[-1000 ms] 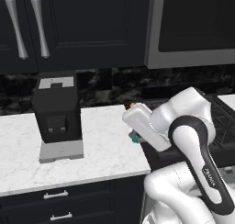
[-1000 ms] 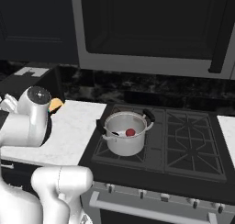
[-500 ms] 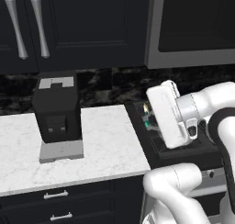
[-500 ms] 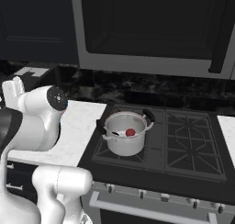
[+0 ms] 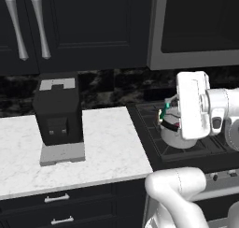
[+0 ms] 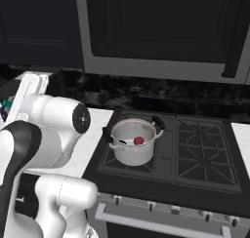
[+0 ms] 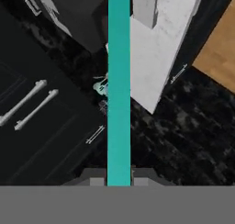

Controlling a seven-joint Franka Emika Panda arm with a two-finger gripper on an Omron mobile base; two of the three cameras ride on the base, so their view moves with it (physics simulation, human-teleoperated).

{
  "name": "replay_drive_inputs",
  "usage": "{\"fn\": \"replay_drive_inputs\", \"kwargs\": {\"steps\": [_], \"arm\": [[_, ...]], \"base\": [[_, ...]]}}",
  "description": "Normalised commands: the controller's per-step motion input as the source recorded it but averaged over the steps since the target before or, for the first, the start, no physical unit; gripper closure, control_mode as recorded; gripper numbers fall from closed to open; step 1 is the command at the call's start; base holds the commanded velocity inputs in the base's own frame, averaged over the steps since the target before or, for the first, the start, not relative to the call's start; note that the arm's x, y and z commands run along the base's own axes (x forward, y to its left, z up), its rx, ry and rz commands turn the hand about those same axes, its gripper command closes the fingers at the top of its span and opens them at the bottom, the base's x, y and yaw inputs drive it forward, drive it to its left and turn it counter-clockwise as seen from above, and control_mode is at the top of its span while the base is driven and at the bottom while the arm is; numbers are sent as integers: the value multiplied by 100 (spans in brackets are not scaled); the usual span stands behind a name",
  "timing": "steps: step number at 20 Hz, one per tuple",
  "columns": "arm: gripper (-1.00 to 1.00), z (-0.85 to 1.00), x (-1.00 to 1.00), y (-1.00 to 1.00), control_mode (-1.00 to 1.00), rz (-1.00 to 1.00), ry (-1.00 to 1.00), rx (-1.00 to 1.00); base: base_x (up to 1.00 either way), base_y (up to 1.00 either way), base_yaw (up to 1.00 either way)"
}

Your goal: Put the avocado and tomato in the pot. Retrieve the spatula and lightly stir the vegetables in the pot.

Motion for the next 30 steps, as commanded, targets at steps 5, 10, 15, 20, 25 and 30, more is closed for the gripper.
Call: {"fn": "replay_drive_inputs", "kwargs": {"steps": [5, 10, 15, 20, 25, 30], "arm": [[100, 36, -9, -31, -100, -22, 36, 18], [100, 30, 0, -43, -100, -13, 36, 19], [100, 20, -2, -48, -100, -9, 21, 23], [100, 15, 0, -40, -100, -10, 14, 21], [100, 19, 0, -32, -100, -12, 15, 11], [100, 22, -1, -28, -100, -14, 19, 9]], "base": [[0, 0, 0], [0, 0, 0], [0, 0, 0], [0, 0, 0], [0, 0, 0], [0, 0, 0]]}}
